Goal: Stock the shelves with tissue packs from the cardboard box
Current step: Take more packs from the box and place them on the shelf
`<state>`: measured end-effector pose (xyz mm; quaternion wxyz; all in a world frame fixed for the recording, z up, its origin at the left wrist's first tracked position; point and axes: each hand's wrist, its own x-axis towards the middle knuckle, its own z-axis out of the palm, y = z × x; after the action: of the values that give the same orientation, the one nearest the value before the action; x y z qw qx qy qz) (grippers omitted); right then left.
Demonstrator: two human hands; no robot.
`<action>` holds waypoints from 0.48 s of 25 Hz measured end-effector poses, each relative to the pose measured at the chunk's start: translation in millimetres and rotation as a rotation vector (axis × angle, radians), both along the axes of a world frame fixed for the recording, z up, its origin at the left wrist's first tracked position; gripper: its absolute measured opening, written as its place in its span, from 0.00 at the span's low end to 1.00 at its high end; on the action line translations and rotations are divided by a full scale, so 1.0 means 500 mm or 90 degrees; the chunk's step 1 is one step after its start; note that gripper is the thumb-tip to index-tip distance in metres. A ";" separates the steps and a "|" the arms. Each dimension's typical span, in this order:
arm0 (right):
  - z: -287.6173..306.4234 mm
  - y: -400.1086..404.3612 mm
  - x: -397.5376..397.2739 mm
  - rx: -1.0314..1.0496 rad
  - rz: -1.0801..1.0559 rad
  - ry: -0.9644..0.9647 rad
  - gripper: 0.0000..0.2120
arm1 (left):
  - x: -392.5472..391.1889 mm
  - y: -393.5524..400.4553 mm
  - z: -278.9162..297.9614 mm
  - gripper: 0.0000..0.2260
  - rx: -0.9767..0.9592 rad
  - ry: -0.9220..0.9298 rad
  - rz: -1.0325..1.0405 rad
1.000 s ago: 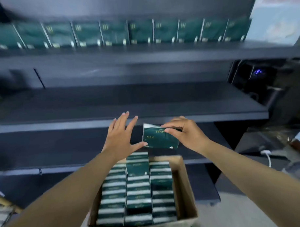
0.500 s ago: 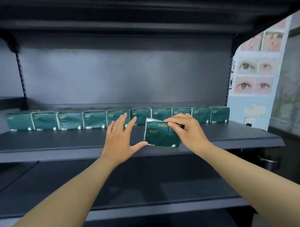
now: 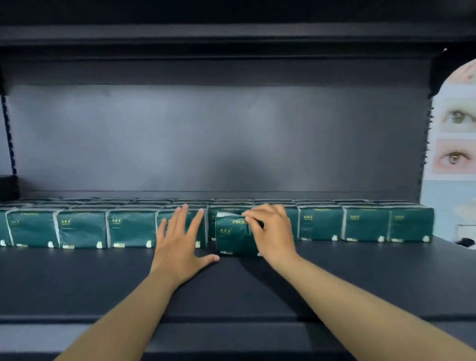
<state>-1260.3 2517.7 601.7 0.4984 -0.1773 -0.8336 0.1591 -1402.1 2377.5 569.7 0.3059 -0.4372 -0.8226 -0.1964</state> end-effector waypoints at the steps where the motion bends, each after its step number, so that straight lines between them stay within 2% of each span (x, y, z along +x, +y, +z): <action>1: -0.003 0.016 -0.036 0.002 -0.004 -0.005 0.08 | -0.017 0.014 0.001 0.48 -0.013 0.003 0.022; 5: -0.013 0.054 -0.128 0.007 -0.013 -0.053 0.10 | -0.063 0.053 -0.004 0.48 -0.004 -0.009 0.050; 9: -0.044 0.067 -0.136 0.078 0.003 -0.191 0.25 | -0.093 0.071 -0.007 0.48 -0.021 -0.007 0.062; 12: -0.043 0.067 -0.139 0.102 -0.025 -0.203 0.27 | -0.094 0.072 -0.008 0.47 -0.017 -0.003 0.067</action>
<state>-1329.7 2551.4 580.3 0.3757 -0.1765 -0.9083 0.0523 -1449.2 2413.6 565.5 0.3083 -0.3968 -0.8478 -0.1697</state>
